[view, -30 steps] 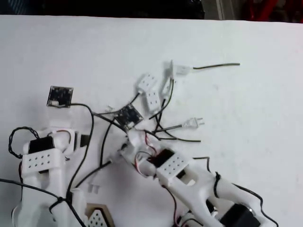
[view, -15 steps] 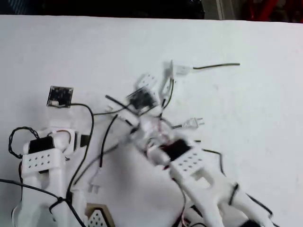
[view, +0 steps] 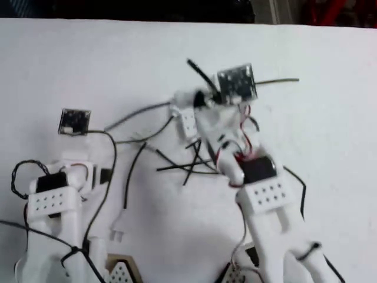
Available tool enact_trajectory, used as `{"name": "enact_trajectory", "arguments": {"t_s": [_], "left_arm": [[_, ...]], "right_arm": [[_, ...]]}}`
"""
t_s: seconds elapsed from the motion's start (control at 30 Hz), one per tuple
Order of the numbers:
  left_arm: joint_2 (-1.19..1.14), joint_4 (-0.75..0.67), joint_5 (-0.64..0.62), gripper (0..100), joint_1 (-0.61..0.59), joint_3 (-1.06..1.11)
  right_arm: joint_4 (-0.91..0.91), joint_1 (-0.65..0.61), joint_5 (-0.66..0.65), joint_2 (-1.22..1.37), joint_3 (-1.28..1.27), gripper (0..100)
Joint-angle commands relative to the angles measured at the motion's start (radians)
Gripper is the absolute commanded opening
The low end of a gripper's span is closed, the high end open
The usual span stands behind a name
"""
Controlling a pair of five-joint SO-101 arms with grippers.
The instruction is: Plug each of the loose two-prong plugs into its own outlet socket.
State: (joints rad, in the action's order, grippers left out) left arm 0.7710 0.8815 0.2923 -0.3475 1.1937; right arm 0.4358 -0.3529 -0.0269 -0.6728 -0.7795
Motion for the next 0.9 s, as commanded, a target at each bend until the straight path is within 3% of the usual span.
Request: {"name": "enact_trajectory", "arguments": {"t_s": [0.0, 0.43, 0.57, 0.77, 0.87], "left_arm": [[0.028, -0.017, -0.008, 29, -0.010, -0.003], [0.025, -0.015, -0.006, 29, -0.012, -0.003], [0.028, -0.017, -0.005, 29, -0.012, 0.003], [0.028, -0.017, -0.003, 29, -0.012, 0.003], [0.028, -0.017, -0.003, 29, -0.012, 0.003]], "right_arm": [[-0.120, 0.016, 0.051, 0.137, 0.135, 1.7], [-0.154, 0.021, 0.114, 0.803, 0.644, 1.8], [-0.042, 0.021, 0.114, 0.941, 0.816, 3.5], [0.205, 0.021, 0.115, 1.056, 1.037, 19.4], [0.332, 0.021, 0.115, 1.055, 1.103, 21.1]]}}
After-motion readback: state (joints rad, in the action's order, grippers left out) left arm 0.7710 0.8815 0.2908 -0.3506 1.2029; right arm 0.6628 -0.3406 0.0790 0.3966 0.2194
